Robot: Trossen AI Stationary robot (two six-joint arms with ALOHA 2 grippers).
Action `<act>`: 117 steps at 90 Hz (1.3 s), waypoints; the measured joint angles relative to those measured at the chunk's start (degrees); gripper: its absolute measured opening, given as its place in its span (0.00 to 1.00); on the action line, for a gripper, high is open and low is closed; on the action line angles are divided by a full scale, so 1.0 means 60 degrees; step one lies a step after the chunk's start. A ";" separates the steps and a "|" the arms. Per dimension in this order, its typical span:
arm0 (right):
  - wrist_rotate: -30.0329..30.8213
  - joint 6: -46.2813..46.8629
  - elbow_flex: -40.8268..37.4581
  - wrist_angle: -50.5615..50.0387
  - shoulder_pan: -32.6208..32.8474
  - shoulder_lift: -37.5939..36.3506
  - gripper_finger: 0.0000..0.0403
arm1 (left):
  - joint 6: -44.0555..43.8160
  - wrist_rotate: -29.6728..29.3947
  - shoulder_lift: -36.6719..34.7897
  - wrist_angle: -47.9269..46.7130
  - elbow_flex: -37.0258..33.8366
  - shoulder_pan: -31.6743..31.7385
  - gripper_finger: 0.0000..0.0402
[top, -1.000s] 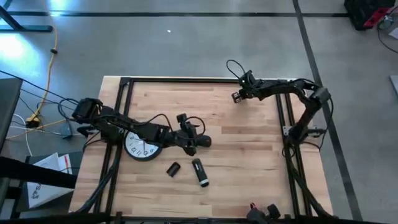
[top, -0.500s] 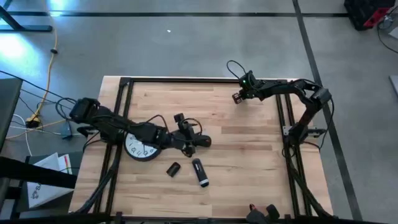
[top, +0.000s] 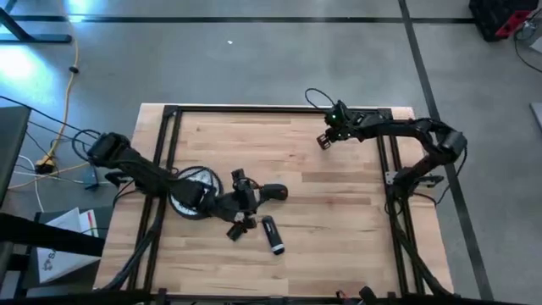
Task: Insert battery
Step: Insert the silver battery into the black remote
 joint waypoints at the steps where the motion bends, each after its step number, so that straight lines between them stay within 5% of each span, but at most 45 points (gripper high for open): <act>1: 0.0000 0.0000 0.0000 0.0011 0.0050 -0.0015 0.02 | -0.0181 0.0063 0.0030 -0.0007 0.0000 -0.0061 0.39; 32: -0.0004 0.0059 0.0018 0.0840 0.2685 -0.0078 0.02 | -0.7973 0.1144 0.2399 -0.0658 0.0000 -0.2441 0.39; 46: 0.0466 0.0481 0.0025 0.0978 0.4165 -0.0089 0.02 | -1.0267 0.1440 0.3696 -0.0459 0.0195 -0.2901 0.39; 71: 0.1098 0.1422 0.0029 0.0966 0.6393 -0.0091 0.02 | -0.9427 0.0444 0.4656 -0.0946 0.1225 -0.2699 0.39; 117: 0.1341 0.2862 0.0036 0.1002 0.9490 -0.0096 0.02 | -0.7254 -0.0616 0.4789 -0.1315 0.1214 -0.0947 0.39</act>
